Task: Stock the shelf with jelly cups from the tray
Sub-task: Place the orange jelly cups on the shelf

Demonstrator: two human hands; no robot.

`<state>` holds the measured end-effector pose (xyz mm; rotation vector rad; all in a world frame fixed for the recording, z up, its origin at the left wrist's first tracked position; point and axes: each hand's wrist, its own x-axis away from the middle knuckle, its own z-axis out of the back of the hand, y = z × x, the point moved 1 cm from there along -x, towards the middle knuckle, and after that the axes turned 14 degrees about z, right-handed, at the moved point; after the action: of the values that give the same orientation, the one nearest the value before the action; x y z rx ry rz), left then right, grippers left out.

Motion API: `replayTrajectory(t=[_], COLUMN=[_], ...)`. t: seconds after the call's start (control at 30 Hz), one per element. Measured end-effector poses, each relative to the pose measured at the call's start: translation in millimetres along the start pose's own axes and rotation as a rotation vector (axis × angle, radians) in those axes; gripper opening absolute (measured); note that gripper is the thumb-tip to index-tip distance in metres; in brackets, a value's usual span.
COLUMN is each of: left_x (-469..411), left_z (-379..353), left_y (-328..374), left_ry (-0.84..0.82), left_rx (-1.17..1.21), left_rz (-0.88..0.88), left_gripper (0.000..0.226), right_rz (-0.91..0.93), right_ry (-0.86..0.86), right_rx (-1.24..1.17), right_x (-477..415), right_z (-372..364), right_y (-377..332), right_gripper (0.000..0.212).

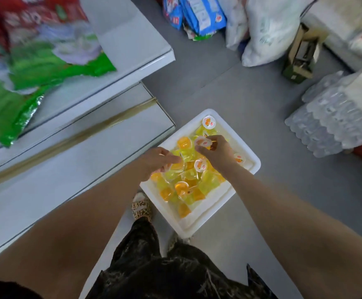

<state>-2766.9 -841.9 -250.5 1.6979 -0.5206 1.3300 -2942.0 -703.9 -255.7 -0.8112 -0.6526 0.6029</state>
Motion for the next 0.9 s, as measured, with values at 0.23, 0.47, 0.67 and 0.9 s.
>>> replayTrajectory(t=[0.23, 0.47, 0.67, 0.9], left_x=[114, 268, 385, 473], left_z=[22, 65, 109, 193], left_y=[64, 124, 136, 121], left_ry=[0.308, 0.568, 0.736, 0.831], left_rx=[-0.172, -0.28, -0.332, -0.365], left_rz=[-0.327, -0.57, -0.703, -0.716], left_gripper=[0.067, 0.061, 0.051, 0.056], right_rz=[0.297, 0.631, 0.866, 1.064], right_ry=[0.073, 0.062, 0.092, -0.004], right_rx=[0.006, -0.111, -0.188, -0.144], right_x=[10, 26, 42, 70], right_z=[49, 91, 101, 51], right_y=[-112, -257, -374, -496], right_gripper=[0.052, 0.043, 0.045, 0.043])
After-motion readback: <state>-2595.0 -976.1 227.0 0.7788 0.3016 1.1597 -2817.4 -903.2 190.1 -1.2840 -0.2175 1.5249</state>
